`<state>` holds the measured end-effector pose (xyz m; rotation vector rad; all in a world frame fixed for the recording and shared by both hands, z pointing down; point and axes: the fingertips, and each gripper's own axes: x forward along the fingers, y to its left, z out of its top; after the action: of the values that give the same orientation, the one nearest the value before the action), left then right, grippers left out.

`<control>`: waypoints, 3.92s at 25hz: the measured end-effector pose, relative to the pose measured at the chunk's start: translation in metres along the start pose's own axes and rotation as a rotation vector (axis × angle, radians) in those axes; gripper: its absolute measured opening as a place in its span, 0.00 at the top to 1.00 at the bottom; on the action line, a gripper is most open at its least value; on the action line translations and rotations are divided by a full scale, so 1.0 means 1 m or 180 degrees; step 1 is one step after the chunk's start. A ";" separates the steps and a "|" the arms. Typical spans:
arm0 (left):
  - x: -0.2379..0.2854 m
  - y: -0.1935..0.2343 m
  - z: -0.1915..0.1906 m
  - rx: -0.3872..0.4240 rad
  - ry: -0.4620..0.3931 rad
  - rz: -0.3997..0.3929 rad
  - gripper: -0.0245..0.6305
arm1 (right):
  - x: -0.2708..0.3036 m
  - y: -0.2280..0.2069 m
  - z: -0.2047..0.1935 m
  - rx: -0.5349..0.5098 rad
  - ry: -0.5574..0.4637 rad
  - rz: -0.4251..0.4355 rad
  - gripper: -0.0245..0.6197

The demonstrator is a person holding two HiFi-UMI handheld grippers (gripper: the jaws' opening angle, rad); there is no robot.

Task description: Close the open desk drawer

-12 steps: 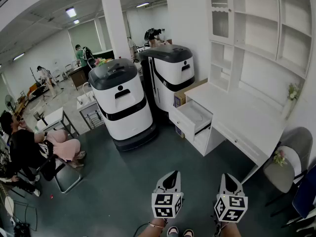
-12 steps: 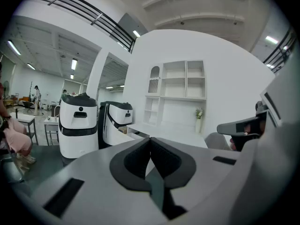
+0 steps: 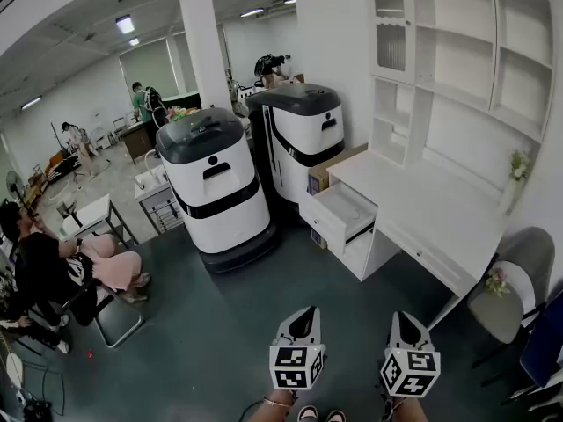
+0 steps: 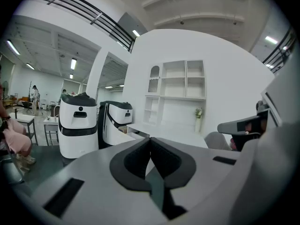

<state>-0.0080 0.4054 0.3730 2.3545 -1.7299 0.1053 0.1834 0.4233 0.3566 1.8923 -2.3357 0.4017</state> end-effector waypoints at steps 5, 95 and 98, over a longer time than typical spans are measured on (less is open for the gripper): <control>0.000 0.003 -0.001 -0.0021 -0.0010 -0.0013 0.93 | 0.000 -0.002 -0.001 0.0021 0.0013 -0.0050 0.95; 0.517 0.317 0.110 0.0543 0.0476 -0.1039 0.77 | 0.521 -0.004 0.095 0.0947 0.0152 -0.1242 0.95; 0.534 0.327 0.117 0.0686 0.0469 -0.1209 0.77 | 0.532 0.003 0.095 0.1049 0.0100 -0.1394 0.95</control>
<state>-0.1633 -0.2114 0.4011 2.7053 -1.2339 0.4081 0.0718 -0.1041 0.3973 2.4410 -1.8419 0.7910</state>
